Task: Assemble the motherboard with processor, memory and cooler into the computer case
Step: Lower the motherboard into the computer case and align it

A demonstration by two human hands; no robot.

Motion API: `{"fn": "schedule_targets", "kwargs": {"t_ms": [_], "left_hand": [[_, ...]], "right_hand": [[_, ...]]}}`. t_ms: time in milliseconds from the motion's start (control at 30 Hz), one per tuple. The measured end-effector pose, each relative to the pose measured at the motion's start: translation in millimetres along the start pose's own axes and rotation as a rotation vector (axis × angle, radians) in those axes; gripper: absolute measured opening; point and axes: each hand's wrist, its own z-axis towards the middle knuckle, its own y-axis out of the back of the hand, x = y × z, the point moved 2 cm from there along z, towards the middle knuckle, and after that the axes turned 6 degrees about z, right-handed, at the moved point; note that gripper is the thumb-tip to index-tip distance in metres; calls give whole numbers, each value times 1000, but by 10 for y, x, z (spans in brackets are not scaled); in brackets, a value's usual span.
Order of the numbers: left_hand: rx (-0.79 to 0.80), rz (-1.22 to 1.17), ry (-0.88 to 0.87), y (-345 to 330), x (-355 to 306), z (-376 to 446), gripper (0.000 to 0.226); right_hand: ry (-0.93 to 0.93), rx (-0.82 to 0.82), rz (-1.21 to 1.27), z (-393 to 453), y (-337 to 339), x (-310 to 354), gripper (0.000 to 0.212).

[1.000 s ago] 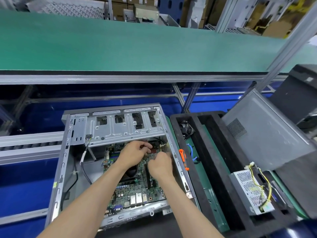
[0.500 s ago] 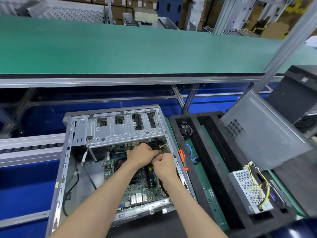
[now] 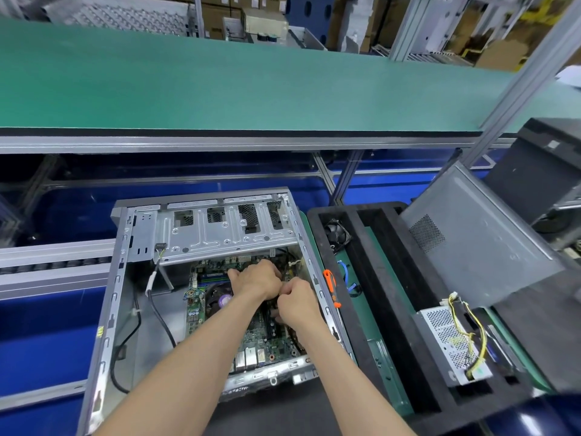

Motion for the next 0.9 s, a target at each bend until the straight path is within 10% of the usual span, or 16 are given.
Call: {"fn": "schedule_targets", "kwargs": {"t_ms": [400, 900], "left_hand": [[57, -205, -105, 117, 94, -82, 24], [52, 236, -457, 167, 405, -311, 36]], "right_hand": [[2, 251, -742, -119, 57, -35, 6], [7, 225, -720, -155, 72, 3, 21]]}}
